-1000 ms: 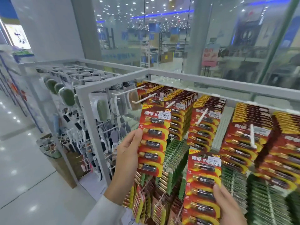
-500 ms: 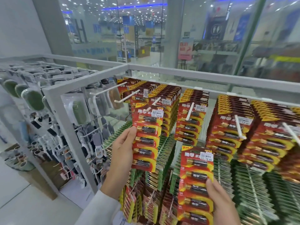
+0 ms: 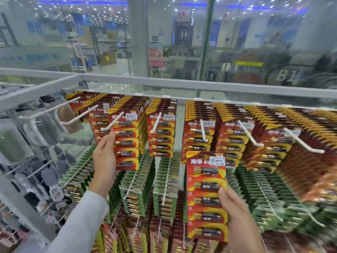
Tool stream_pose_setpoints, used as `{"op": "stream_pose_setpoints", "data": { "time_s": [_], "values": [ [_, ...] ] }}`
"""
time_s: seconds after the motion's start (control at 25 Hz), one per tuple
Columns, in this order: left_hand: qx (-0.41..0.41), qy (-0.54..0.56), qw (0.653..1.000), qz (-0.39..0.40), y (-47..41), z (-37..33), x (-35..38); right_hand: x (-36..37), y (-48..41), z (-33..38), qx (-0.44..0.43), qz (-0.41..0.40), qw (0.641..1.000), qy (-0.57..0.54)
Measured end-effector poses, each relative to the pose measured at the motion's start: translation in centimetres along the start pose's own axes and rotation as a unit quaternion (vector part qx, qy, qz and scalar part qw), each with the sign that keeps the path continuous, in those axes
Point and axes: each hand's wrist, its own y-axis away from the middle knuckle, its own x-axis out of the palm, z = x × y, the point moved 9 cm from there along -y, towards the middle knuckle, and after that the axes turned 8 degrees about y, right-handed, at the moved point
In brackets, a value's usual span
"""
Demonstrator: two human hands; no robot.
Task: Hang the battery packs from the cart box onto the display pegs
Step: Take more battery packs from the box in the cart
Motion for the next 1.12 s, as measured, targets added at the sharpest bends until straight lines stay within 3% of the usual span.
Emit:
{"op": "stream_pose_setpoints", "data": {
  "time_s": [0.36, 0.76, 1.12],
  "values": [
    [0.033, -0.022, 0.999, 0.007, -0.9, 0.5, 0.3, -5.7, 3.6, 6.7, -0.135, -0.091, 0.987, 0.011],
    [0.081, -0.085, 0.993, 0.021, -0.8, 0.1, -0.5, -6.7, 1.8, 6.3, -0.120, -0.117, 0.983, 0.078],
    [0.144, -0.070, 0.987, -0.012, -0.1, -1.2, -1.4, -5.2, -5.0, 9.9, -0.147, -0.147, 0.969, 0.133]
  ]
}}
